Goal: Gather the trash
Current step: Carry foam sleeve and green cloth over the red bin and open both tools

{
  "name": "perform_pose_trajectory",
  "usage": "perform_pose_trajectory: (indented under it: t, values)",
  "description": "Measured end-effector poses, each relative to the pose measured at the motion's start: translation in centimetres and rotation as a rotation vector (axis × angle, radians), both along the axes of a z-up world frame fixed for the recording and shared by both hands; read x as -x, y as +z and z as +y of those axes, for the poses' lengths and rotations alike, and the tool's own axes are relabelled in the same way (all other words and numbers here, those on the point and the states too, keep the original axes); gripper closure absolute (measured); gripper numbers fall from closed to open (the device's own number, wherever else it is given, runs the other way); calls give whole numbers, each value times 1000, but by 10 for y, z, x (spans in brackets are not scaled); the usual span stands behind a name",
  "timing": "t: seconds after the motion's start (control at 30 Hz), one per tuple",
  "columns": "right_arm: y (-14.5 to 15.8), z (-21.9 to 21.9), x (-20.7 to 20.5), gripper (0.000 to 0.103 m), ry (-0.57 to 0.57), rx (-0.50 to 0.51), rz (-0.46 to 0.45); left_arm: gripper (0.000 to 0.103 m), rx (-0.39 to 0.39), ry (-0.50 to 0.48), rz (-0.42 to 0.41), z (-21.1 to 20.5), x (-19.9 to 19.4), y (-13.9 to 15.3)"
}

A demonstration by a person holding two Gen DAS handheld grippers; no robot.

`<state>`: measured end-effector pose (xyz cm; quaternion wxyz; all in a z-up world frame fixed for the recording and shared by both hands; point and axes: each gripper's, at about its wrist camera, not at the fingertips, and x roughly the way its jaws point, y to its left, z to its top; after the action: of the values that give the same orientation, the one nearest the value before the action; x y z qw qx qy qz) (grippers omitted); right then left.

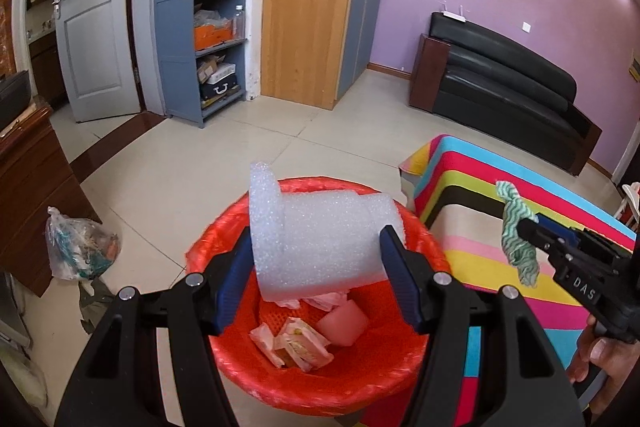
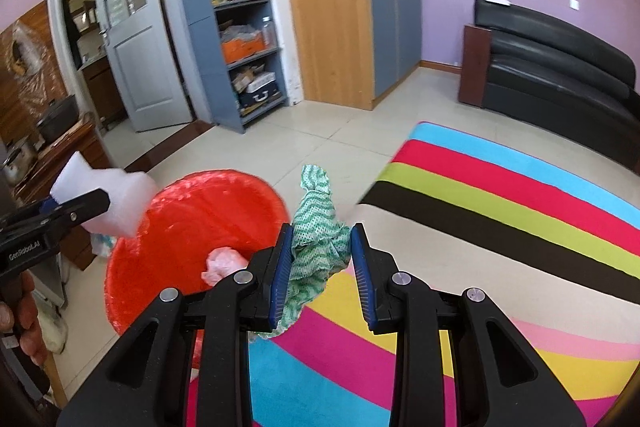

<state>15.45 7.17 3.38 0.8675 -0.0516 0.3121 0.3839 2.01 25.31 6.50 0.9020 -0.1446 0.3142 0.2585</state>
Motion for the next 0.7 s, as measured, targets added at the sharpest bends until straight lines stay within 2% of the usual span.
perform_pose_trajectory:
  t: [0.23,0.7]
  values:
    - [-6,25,8,74,57,20,9,42,13,41,-11,16,10,2]
    - [-15,60,36,73,178,37,4,42,12,66,-16,15,25,4]
